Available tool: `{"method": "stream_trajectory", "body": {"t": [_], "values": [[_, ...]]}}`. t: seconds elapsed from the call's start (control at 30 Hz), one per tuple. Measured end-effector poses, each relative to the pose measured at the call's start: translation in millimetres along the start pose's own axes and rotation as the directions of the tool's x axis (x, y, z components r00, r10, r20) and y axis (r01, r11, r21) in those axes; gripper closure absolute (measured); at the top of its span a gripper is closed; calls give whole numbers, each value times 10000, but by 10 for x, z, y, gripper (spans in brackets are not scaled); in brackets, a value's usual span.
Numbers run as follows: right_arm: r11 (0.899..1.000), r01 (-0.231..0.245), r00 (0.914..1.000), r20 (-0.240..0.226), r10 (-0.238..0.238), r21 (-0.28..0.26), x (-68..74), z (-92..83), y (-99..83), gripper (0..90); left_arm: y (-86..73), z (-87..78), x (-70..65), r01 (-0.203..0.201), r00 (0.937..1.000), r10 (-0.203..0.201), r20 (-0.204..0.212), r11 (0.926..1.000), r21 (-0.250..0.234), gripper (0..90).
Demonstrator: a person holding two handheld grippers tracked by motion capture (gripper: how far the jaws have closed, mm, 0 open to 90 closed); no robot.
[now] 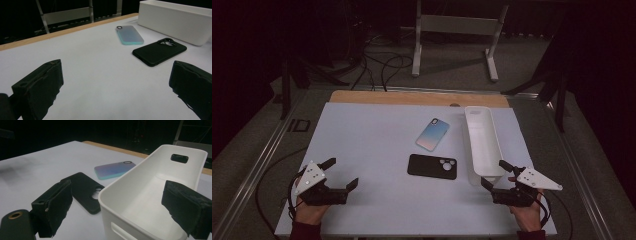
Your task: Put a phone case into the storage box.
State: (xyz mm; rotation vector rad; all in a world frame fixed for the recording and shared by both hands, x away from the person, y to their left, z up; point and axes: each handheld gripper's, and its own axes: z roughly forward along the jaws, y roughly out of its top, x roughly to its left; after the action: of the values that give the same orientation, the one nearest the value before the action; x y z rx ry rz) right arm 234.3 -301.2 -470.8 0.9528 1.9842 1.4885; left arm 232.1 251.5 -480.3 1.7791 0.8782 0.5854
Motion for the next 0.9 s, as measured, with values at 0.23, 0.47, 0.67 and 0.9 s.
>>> {"method": "stream_trajectory", "body": {"t": [0.23, 0.47, 0.67, 0.9], "values": [[10000, -2, 10000, 80, 1, 47, -3, -5, -4, 94, -13, -15, 30, 277, 9996, -277, -12, 9996, -34, 0], [10000, -87, 9999, 123, 88, -12, -21, -16, -12, 95, 3, -17, 29, 463, 9989, -464, 94, 9989, 52, 0], [10000, -64, 9999, 156, 63, 31, -16, -12, -17, 95, 30, -25, 24, 492, 9988, -492, 20, 9988, 86, 0], [9999, -112, 9998, 177, 112, 18, -12, -10, -17, 95, 128, -27, 1, 422, 9991, -422, -91, 9991, -37, 0]]}}
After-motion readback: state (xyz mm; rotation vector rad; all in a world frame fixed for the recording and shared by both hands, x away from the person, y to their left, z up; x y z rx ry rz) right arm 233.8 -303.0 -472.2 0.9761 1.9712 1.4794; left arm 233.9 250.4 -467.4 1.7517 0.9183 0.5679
